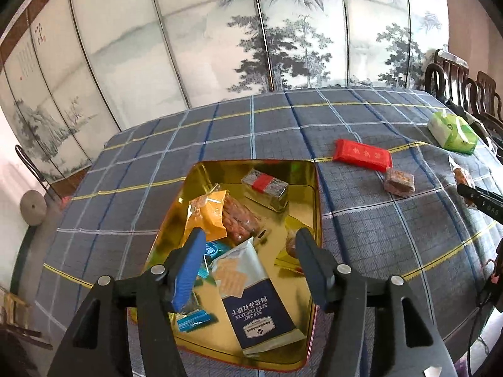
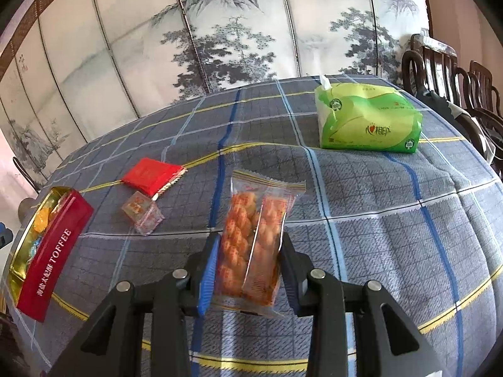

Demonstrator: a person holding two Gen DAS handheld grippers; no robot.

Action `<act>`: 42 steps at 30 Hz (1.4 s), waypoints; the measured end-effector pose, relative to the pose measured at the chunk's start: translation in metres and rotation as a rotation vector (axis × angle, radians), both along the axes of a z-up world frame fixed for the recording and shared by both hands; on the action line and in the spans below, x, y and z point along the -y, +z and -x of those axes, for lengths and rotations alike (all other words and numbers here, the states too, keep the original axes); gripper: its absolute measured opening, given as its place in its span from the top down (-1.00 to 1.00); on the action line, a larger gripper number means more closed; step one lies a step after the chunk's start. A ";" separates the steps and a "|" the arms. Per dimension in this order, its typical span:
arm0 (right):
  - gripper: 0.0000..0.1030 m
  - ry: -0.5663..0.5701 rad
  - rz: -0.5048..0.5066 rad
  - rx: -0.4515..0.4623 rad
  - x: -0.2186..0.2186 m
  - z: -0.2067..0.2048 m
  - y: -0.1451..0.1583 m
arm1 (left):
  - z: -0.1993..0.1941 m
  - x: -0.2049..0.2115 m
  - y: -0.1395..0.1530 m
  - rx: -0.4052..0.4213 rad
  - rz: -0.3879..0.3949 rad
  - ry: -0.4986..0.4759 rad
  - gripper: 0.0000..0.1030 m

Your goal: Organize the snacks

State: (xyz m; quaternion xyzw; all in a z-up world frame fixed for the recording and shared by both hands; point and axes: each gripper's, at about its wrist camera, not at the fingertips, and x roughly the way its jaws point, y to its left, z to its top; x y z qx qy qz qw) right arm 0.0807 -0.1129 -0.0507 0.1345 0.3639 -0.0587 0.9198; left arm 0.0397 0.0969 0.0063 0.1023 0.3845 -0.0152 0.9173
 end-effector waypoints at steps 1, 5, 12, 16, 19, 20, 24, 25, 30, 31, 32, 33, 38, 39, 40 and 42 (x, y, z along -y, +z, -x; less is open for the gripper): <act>0.29 0.003 -0.003 0.005 -0.001 0.002 0.002 | 0.000 0.000 0.000 0.001 -0.001 0.000 -0.13; 0.29 0.018 -0.013 0.018 -0.009 0.006 0.010 | 0.001 0.000 0.000 0.000 0.000 0.001 -0.16; 0.29 0.093 -0.041 0.034 -0.040 0.010 0.022 | 0.007 -0.007 -0.002 -0.019 0.015 0.017 -0.17; 0.29 0.147 -0.034 0.040 -0.065 0.008 0.029 | 0.010 -0.018 -0.007 -0.032 0.019 0.038 -0.18; 0.29 0.184 -0.034 0.039 -0.082 0.007 0.032 | 0.013 -0.031 -0.011 -0.046 0.035 0.068 -0.24; 0.29 0.194 -0.034 0.041 -0.088 0.008 0.033 | 0.014 -0.037 -0.012 -0.050 0.040 0.081 -0.25; 0.28 0.241 -0.040 0.045 -0.108 0.005 0.039 | 0.021 -0.056 -0.016 -0.067 0.051 0.124 -0.27; 0.28 0.255 -0.042 0.050 -0.114 0.006 0.041 | 0.023 -0.060 -0.017 -0.067 0.048 0.134 -0.27; 0.28 0.322 -0.041 0.064 -0.143 0.003 0.051 | 0.031 -0.079 -0.020 -0.070 0.048 0.180 -0.30; 0.28 0.342 -0.041 0.068 -0.152 0.002 0.054 | 0.033 -0.082 -0.021 -0.072 0.049 0.187 -0.30; 0.28 0.357 -0.039 0.070 -0.159 0.001 0.056 | 0.034 -0.085 -0.022 -0.077 0.051 0.193 -0.30; 0.28 0.369 -0.037 0.071 -0.164 0.000 0.058 | 0.035 -0.087 -0.023 -0.080 0.054 0.197 -0.30; 0.28 0.448 -0.024 0.074 -0.200 -0.007 0.064 | 0.041 -0.092 -0.024 -0.075 0.047 0.205 -0.30; 0.28 0.463 -0.022 0.074 -0.207 -0.008 0.064 | 0.042 -0.092 -0.024 -0.072 0.043 0.204 -0.30; 0.28 0.479 -0.022 0.073 -0.215 -0.009 0.065 | 0.042 -0.093 -0.024 -0.070 0.042 0.204 -0.31; 0.28 0.511 -0.017 0.069 -0.229 -0.010 0.064 | 0.043 -0.094 -0.023 -0.067 0.041 0.204 -0.32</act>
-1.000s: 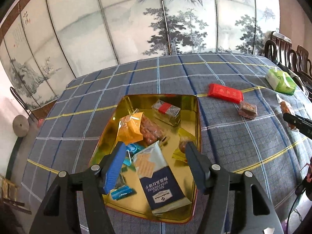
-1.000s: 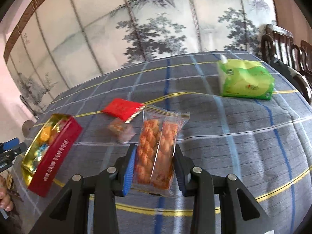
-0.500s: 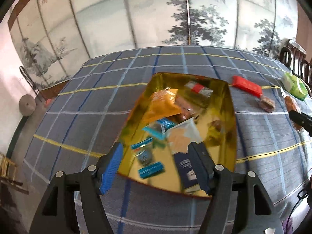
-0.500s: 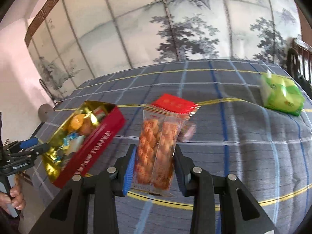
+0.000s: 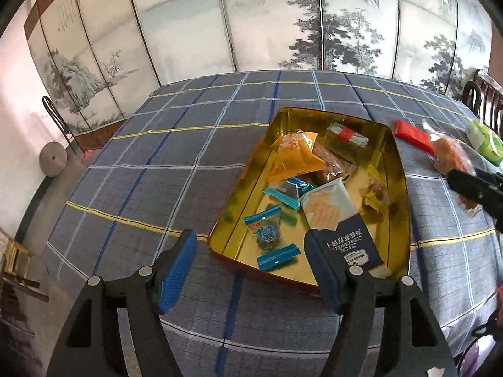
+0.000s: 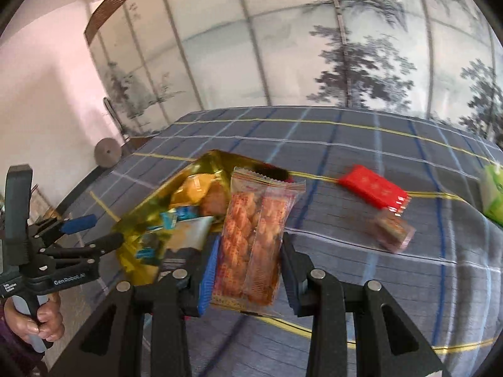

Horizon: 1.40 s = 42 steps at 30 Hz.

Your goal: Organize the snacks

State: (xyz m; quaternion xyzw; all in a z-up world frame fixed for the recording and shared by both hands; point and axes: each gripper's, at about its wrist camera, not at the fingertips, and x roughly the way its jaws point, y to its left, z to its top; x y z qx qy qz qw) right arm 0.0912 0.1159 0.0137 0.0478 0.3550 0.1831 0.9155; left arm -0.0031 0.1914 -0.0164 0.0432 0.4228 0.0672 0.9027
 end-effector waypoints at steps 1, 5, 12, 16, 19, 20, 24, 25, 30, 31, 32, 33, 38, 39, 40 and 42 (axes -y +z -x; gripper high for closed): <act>0.28 0.011 0.004 -0.001 -0.006 -0.001 0.000 | 0.000 -0.001 0.000 0.001 -0.001 0.000 -0.33; 0.28 0.055 0.009 -0.009 -0.027 -0.005 -0.002 | 0.001 -0.002 0.002 0.012 -0.016 0.003 -0.35; 0.28 0.124 0.025 -0.025 -0.057 -0.011 -0.007 | 0.002 -0.005 0.003 0.026 -0.032 0.006 -0.38; 0.28 0.154 0.035 -0.044 -0.072 -0.014 -0.013 | 0.003 -0.007 0.003 0.030 -0.043 0.011 -0.40; 0.28 0.172 0.040 -0.057 -0.081 -0.016 -0.017 | 0.003 -0.010 0.003 0.032 -0.046 0.015 -0.42; 0.28 0.176 0.041 -0.059 -0.082 -0.016 -0.019 | 0.003 -0.011 0.003 0.033 -0.048 0.018 -0.42; 0.28 0.193 0.050 -0.070 -0.091 -0.016 -0.023 | 0.003 -0.014 0.002 0.034 -0.048 0.024 -0.43; 0.28 0.196 0.053 -0.073 -0.094 -0.016 -0.025 | 0.003 -0.014 0.002 0.034 -0.048 0.026 -0.43; 0.28 0.206 0.057 -0.082 -0.101 -0.016 -0.029 | 0.003 -0.017 0.000 0.031 -0.050 0.033 -0.44; 0.28 0.208 0.058 -0.085 -0.102 -0.016 -0.030 | 0.003 -0.018 -0.001 0.031 -0.048 0.035 -0.44; 0.28 0.209 0.060 -0.086 -0.103 -0.016 -0.031 | 0.003 -0.019 -0.001 0.030 -0.046 0.037 -0.45; 0.28 0.210 0.061 -0.087 -0.104 -0.016 -0.031 | 0.002 -0.020 -0.001 0.029 -0.046 0.039 -0.45; 0.28 0.217 0.066 -0.095 -0.108 -0.016 -0.033 | 0.002 -0.023 -0.003 0.023 -0.042 0.044 -0.47; 0.28 0.217 0.066 -0.095 -0.109 -0.016 -0.034 | 0.001 -0.024 -0.004 0.022 -0.043 0.045 -0.47; 0.28 0.218 0.068 -0.096 -0.110 -0.016 -0.034 | 0.001 -0.024 -0.004 0.021 -0.042 0.047 -0.48; 0.28 0.220 0.070 -0.099 -0.112 -0.017 -0.035 | 0.001 -0.025 -0.006 0.018 -0.037 0.049 -0.49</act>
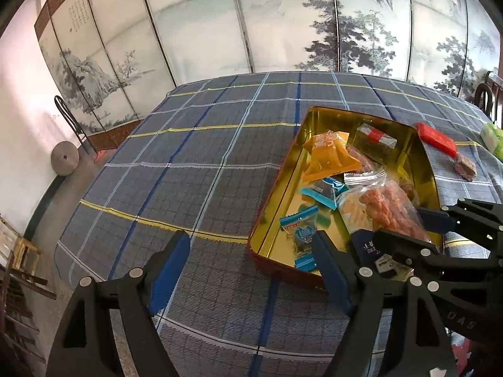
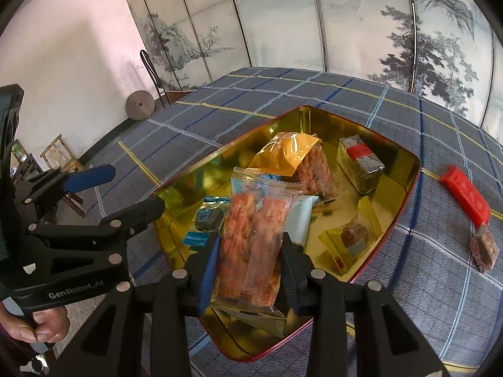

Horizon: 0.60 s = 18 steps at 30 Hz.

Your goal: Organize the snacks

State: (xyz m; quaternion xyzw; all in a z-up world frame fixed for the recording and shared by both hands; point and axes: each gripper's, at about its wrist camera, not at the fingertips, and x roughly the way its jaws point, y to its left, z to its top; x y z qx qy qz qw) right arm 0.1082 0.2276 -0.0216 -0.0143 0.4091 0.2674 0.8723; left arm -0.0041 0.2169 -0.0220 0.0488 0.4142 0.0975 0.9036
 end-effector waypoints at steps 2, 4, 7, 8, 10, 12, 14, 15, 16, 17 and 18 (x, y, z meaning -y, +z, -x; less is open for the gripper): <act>0.28 0.002 0.002 -0.001 -0.002 0.000 -0.001 | 0.000 -0.001 -0.001 -0.001 -0.001 0.002 -0.49; 0.28 0.003 0.004 -0.003 -0.003 0.000 -0.002 | 0.000 -0.002 -0.001 -0.001 0.003 0.003 -0.50; 0.28 0.005 0.006 -0.005 -0.005 -0.001 -0.003 | 0.000 -0.002 -0.001 -0.003 0.002 0.005 -0.51; 0.28 0.005 0.006 -0.006 -0.005 -0.001 -0.003 | 0.000 -0.003 -0.001 -0.003 0.004 0.007 -0.51; 0.28 0.005 0.006 -0.008 -0.005 -0.001 -0.003 | 0.000 -0.005 -0.002 -0.002 0.006 0.009 -0.51; 0.28 0.003 0.006 -0.011 -0.005 -0.002 -0.004 | 0.000 -0.006 -0.002 -0.003 0.006 0.011 -0.52; 0.28 0.003 0.006 -0.013 -0.005 -0.002 -0.005 | 0.000 -0.006 -0.002 -0.003 0.007 0.010 -0.52; 0.28 0.003 0.007 -0.013 -0.005 -0.002 -0.005 | 0.000 -0.006 -0.002 -0.004 0.005 0.010 -0.52; 0.28 0.003 0.008 -0.013 -0.005 -0.002 -0.005 | -0.001 -0.007 -0.002 -0.005 0.004 0.011 -0.52; 0.28 0.002 0.007 -0.013 -0.005 -0.002 -0.005 | -0.001 -0.008 -0.003 -0.005 0.006 0.012 -0.52; 0.28 0.002 0.006 -0.016 -0.005 -0.002 -0.006 | -0.001 -0.008 -0.003 -0.005 0.007 0.012 -0.52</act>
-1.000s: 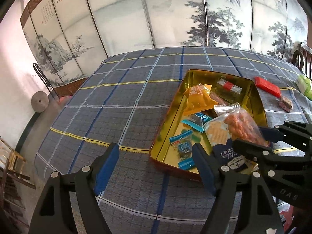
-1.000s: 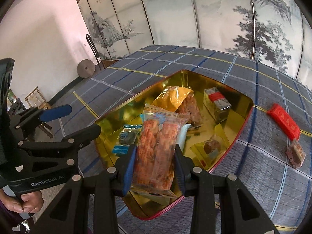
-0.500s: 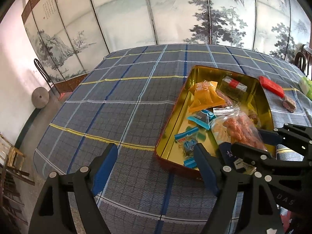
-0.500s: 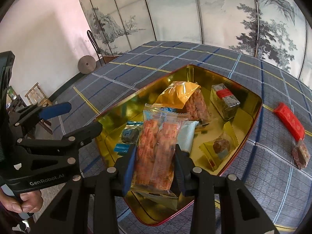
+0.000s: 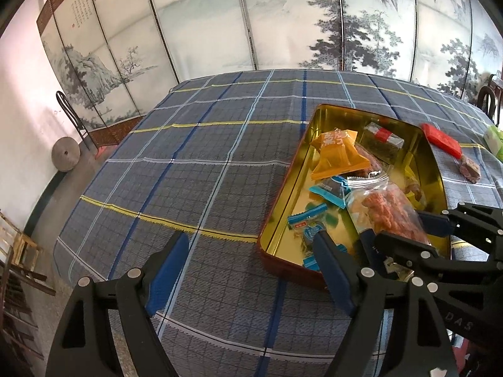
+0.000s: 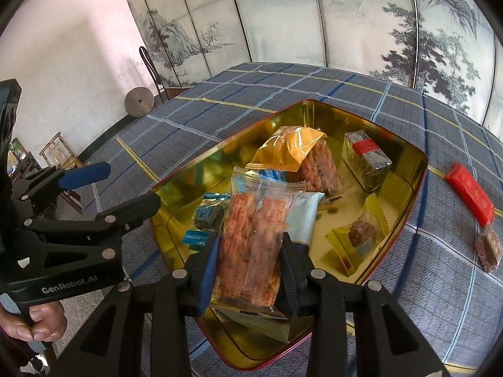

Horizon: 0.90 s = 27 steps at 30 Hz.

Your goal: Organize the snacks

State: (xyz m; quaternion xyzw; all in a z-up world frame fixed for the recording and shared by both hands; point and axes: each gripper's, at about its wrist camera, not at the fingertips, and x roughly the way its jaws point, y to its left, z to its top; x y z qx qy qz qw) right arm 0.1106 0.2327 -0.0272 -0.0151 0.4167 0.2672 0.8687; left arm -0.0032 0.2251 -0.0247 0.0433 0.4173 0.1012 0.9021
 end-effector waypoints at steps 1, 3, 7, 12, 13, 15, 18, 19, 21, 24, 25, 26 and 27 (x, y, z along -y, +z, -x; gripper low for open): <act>0.28 0.001 0.000 -0.001 0.000 0.000 0.000 | 0.000 0.000 0.000 -0.001 0.000 0.000 -0.52; 0.28 0.003 0.003 -0.002 -0.002 0.000 -0.001 | 0.000 -0.002 0.000 -0.002 0.000 0.001 -0.52; 0.28 0.010 0.009 -0.010 -0.006 -0.002 -0.004 | 0.000 -0.003 -0.001 -0.003 0.001 0.002 -0.52; 0.27 0.009 0.008 -0.006 -0.008 -0.004 -0.003 | 0.000 -0.003 -0.001 -0.003 0.003 0.001 -0.52; 0.27 0.010 0.008 -0.006 -0.008 -0.004 -0.003 | 0.000 -0.003 -0.001 -0.003 0.003 0.001 -0.52; 0.27 0.012 0.005 -0.007 -0.009 -0.005 -0.004 | 0.000 -0.003 -0.001 -0.003 0.002 0.000 -0.52; 0.27 0.016 0.008 -0.002 -0.013 -0.006 -0.003 | 0.000 -0.005 -0.001 -0.002 0.002 0.004 -0.53; 0.27 0.017 0.007 -0.002 -0.014 -0.006 -0.003 | -0.001 -0.005 -0.001 -0.002 0.004 0.005 -0.53; 0.27 0.014 -0.001 -0.001 -0.013 -0.004 -0.002 | 0.000 -0.008 -0.003 -0.004 0.011 0.009 -0.53; 0.27 -0.003 -0.031 0.019 -0.005 -0.002 0.004 | 0.000 -0.010 -0.004 -0.006 0.011 0.012 -0.53; 0.27 -0.010 -0.044 0.030 -0.001 -0.001 0.006 | 0.001 -0.009 -0.004 -0.005 0.010 0.013 -0.53; 0.27 -0.017 -0.055 0.039 0.003 0.000 0.008 | 0.001 -0.009 -0.003 -0.004 0.008 0.012 -0.53; 0.27 -0.026 -0.062 0.047 0.007 0.001 0.011 | 0.001 -0.008 -0.002 -0.005 0.005 0.010 -0.53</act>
